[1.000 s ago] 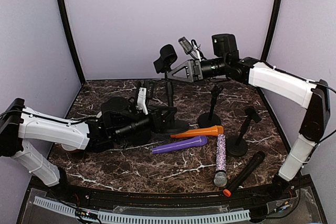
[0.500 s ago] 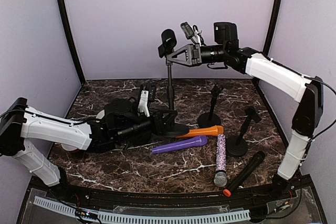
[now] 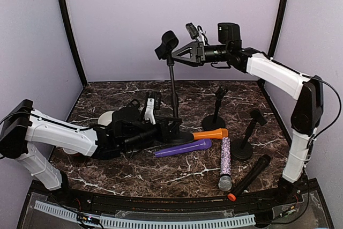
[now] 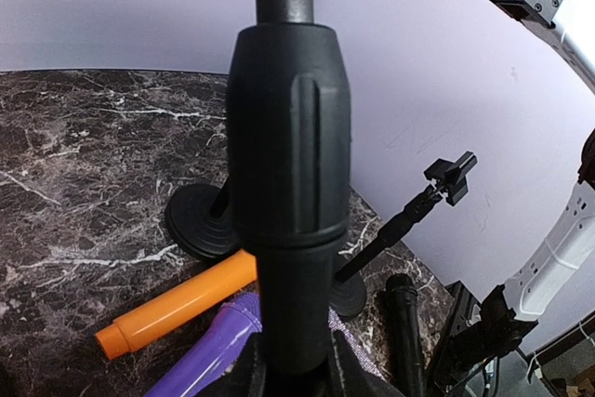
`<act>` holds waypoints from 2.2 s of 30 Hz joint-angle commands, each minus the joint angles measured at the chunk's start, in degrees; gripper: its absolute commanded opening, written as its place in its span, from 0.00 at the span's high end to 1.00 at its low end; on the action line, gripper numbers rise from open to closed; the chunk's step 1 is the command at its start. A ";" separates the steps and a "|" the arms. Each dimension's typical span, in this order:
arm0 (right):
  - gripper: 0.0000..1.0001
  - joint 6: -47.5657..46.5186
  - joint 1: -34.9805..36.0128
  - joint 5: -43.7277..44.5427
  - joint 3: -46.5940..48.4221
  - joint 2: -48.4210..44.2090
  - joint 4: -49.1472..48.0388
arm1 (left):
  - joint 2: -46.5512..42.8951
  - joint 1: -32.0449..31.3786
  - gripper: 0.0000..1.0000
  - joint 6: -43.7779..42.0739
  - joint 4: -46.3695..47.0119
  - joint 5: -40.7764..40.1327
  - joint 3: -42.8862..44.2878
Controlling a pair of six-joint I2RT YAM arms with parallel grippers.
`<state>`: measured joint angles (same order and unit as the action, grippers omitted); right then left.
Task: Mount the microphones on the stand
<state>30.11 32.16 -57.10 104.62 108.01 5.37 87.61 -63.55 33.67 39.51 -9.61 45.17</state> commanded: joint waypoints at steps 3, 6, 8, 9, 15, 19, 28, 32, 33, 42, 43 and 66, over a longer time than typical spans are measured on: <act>0.15 -13.33 -1.99 7.57 -10.56 -9.79 4.61 | -3.61 -1.14 1.00 -0.24 -1.09 -3.31 3.39; 0.09 -15.70 -1.75 8.07 -17.34 -13.71 5.09 | -3.76 -0.65 1.00 1.34 -0.45 -3.02 3.76; 0.07 -15.02 -0.80 7.67 -21.09 -15.55 4.10 | -3.65 -0.32 1.00 2.13 0.44 -2.45 3.69; 0.07 -14.88 -0.12 7.64 -22.55 -16.14 3.79 | -3.61 -0.20 1.00 2.32 1.37 -2.13 3.69; 0.06 -17.20 5.36 8.27 -25.91 -16.18 4.37 | -3.42 0.12 1.00 2.87 1.85 -0.71 4.58; 0.06 -15.49 7.12 8.14 -24.12 -13.85 3.54 | -3.48 0.10 1.00 2.99 1.85 -0.11 4.71; 0.09 -14.53 9.05 4.35 -23.38 -13.71 4.03 | -3.69 0.09 1.00 4.06 -0.57 -2.49 4.97; 0.13 -17.17 9.06 1.68 -23.40 -16.23 9.09 | -3.38 0.41 1.00 5.03 -3.03 -4.28 5.47; 0.13 -18.00 9.04 1.20 -23.11 -17.83 11.21 | -3.33 0.56 1.00 5.20 -3.39 -4.57 5.44; 0.15 -20.78 6.88 -2.94 -29.53 -24.87 14.84 | -3.68 1.29 1.00 6.82 -2.44 -5.38 3.23; 0.16 -21.62 6.67 -2.05 -29.33 -24.58 15.17 | -3.72 1.31 1.00 6.21 -1.57 -4.69 3.01; 0.18 -21.68 7.92 -2.65 -20.26 -14.76 13.59 | -2.39 1.32 1.00 4.27 0.75 2.00 5.80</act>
<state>7.66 39.62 -56.64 86.35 97.76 20.86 86.85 -62.22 37.78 36.53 -5.89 47.97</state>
